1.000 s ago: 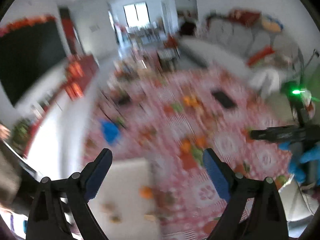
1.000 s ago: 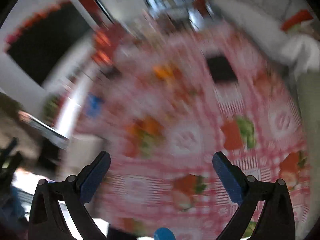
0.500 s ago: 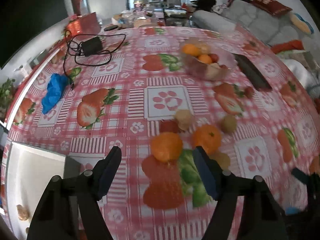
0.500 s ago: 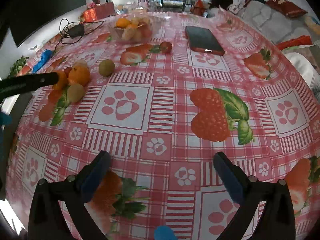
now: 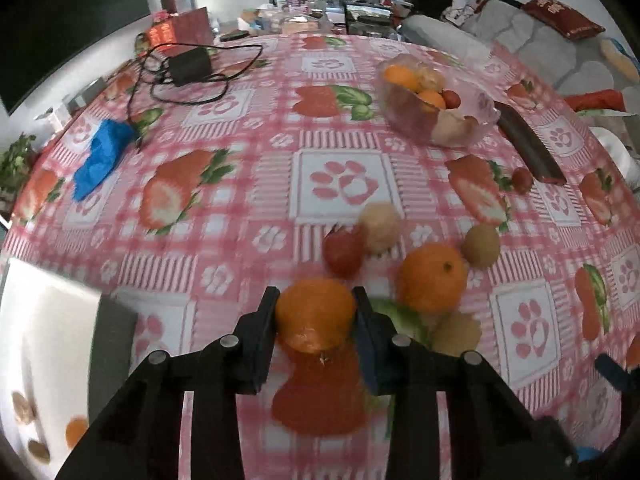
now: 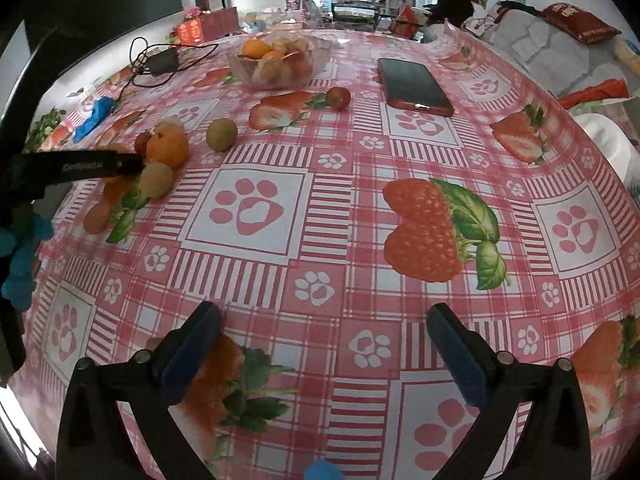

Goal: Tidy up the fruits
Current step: 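Grasp an orange with the left tool while the right tool grasps a kiwi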

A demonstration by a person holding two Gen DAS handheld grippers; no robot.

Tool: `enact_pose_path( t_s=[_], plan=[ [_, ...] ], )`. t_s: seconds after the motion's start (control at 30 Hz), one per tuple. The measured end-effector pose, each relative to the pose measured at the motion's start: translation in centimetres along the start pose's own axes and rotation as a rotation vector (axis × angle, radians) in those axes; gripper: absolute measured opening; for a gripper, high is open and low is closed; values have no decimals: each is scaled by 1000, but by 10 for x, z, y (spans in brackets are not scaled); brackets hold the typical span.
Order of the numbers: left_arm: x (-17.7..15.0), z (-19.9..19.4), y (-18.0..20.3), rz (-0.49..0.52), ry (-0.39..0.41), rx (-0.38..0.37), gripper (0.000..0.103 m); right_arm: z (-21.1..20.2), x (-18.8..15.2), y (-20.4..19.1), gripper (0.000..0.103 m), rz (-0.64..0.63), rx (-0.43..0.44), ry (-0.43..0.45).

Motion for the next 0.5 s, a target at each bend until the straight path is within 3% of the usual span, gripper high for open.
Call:
enact_pose_path(
  t_s=[0.2,0.37,0.5],
  plan=[
    [-44,-31,-21,-32,30,-24,39,5,4,-14,103,-17,11,-43],
    [-70,-50,-36,-43,45,-25,39,10,22,-57,103,-50,95,-79],
    [-87,-61,-41,-47,54,-39,39,23,49,-92,101,-50,113,-74]
  ],
)
Point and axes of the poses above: each gripper's, at about its wrist camera, not at the fingertips, and z roughly the way its jaws point, y to its right, x to its top, the point moved 8 cm from there along z, roughly the way its jaws point, and after that the axes turned 5 degrees about -x, right-handed, at the moved point
